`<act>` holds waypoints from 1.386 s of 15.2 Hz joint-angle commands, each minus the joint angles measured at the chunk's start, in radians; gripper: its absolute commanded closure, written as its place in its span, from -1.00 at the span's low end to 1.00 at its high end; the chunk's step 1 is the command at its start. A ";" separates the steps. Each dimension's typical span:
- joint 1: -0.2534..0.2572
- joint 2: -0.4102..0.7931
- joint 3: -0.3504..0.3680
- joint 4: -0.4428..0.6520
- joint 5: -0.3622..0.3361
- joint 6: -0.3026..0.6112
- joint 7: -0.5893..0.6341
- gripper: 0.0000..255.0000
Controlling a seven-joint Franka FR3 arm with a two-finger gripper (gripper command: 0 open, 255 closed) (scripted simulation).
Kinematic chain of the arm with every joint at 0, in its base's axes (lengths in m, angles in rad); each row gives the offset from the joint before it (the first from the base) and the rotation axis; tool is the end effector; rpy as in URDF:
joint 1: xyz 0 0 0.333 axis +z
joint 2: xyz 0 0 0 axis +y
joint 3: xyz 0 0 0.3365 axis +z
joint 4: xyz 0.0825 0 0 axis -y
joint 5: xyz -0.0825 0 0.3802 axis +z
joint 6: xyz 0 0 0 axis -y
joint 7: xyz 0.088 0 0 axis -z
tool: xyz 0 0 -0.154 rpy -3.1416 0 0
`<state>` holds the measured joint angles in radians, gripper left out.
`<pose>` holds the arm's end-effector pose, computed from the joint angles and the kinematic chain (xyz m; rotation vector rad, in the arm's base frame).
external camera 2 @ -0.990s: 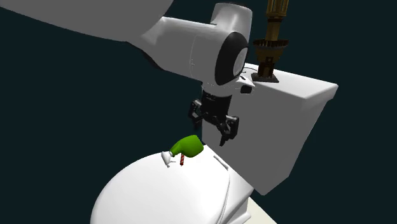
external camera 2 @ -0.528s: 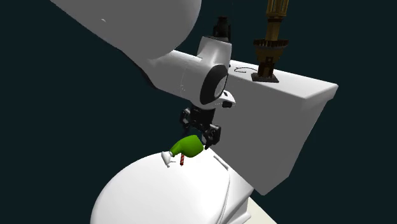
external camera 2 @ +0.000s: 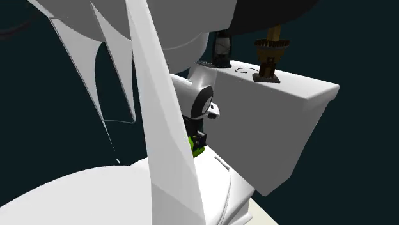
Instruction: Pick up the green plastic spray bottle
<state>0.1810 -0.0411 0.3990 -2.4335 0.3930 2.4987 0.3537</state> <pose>0.4080 0.2767 0.3060 -2.8830 0.1109 0.0189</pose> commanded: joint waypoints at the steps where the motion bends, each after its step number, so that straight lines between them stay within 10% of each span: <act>1: 0.013 0.088 0.017 0.033 -0.008 0.063 0.037 -1.00; 8: 0.089 0.369 0.015 0.207 -0.078 0.196 0.166 -1.00; 18: 0.105 0.464 0.002 0.213 -0.089 0.282 0.150 -1.00; 19: 0.105 0.464 0.002 0.213 -0.089 0.282 0.151 1.00; 21: 0.104 0.464 0.002 0.213 -0.089 0.282 0.150 1.00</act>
<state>0.2854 0.4227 0.4009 -2.2205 0.3042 2.7799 0.5041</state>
